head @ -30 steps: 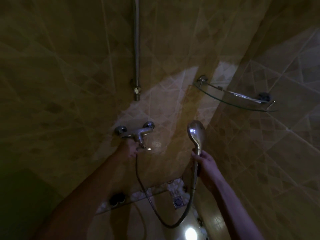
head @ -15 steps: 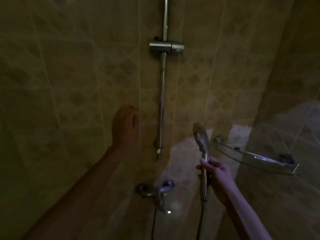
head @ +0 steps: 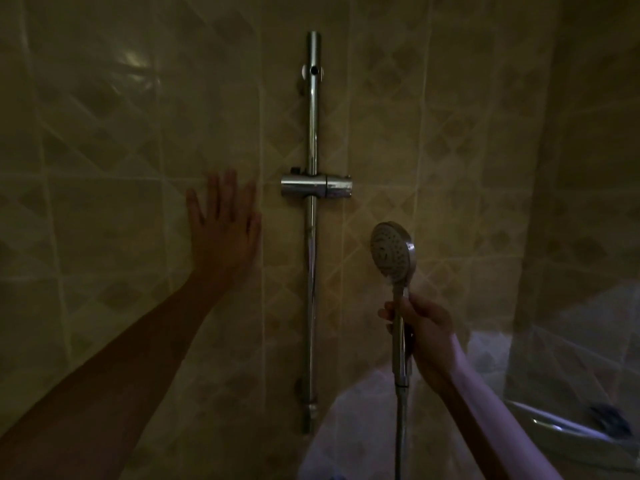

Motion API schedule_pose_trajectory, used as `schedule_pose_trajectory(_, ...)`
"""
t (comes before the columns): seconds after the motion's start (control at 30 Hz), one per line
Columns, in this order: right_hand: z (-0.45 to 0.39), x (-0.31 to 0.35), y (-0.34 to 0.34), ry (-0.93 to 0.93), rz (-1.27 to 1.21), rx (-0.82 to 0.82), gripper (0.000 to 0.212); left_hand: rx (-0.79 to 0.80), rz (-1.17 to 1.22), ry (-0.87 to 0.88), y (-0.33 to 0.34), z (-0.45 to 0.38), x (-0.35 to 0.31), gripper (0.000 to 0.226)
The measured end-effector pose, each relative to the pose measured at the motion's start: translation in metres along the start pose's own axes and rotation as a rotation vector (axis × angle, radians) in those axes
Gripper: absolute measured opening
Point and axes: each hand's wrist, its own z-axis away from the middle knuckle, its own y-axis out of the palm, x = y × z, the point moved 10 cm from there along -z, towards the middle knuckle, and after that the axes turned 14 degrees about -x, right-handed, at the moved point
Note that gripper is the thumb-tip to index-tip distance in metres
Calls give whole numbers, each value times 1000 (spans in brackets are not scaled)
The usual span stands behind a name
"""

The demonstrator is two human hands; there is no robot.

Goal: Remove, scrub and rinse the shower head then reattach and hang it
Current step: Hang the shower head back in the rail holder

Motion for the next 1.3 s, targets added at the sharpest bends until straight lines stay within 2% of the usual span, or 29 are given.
schedule_pose_trajectory(0.2, -53, 20, 35, -68, 59, 26, 28, -84, -33, -14, -1, -1, 2, 58)
schedule_pose_trajectory(0.53, -116, 114, 83, -117, -304, 96, 20, -140, -104, 27, -1, -2, 1, 60)
schedule_pose_trajectory(0.67, -127, 150, 116, -48, -437, 274, 21, -152, -132, 34, -2, -2, 1, 59)
schedule_pose_trajectory(0.9, -124, 218, 165, -132, -397, 442, 24, -163, -118, 24, -2, -4, 2, 59)
schedule_pose_trajectory(1.07, -126, 252, 189, -221, -410, 459, 16, -219, -102, 26, -7, -4, 1, 58)
schedule_pose_trajectory(1.3, -118, 272, 203, -329, -358, 430, 22, -235, -120, 39, -8, -3, 0, 59)
